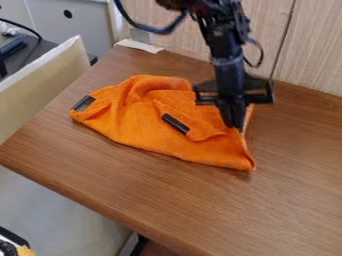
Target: Unfold the cloth from bottom left to top right
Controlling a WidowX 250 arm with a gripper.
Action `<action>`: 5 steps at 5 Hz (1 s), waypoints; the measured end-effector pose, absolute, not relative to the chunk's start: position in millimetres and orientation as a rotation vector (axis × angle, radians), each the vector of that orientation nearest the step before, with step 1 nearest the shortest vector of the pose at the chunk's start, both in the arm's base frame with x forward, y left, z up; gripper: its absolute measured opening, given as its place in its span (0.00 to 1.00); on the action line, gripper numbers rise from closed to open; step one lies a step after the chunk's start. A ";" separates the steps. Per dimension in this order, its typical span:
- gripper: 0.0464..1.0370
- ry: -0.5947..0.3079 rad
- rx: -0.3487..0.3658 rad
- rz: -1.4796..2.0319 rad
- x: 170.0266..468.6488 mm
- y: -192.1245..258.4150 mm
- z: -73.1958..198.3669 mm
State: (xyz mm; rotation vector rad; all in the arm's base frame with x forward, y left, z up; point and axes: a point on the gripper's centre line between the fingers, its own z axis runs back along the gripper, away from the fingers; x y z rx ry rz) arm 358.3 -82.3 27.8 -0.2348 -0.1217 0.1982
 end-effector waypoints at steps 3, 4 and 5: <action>0.72 -0.096 -0.211 0.195 353.3 -79.1 23.8; 0.95 -0.140 -0.207 0.202 354.6 -75.8 39.9; 0.96 -0.159 -0.180 0.199 353.7 -71.0 47.9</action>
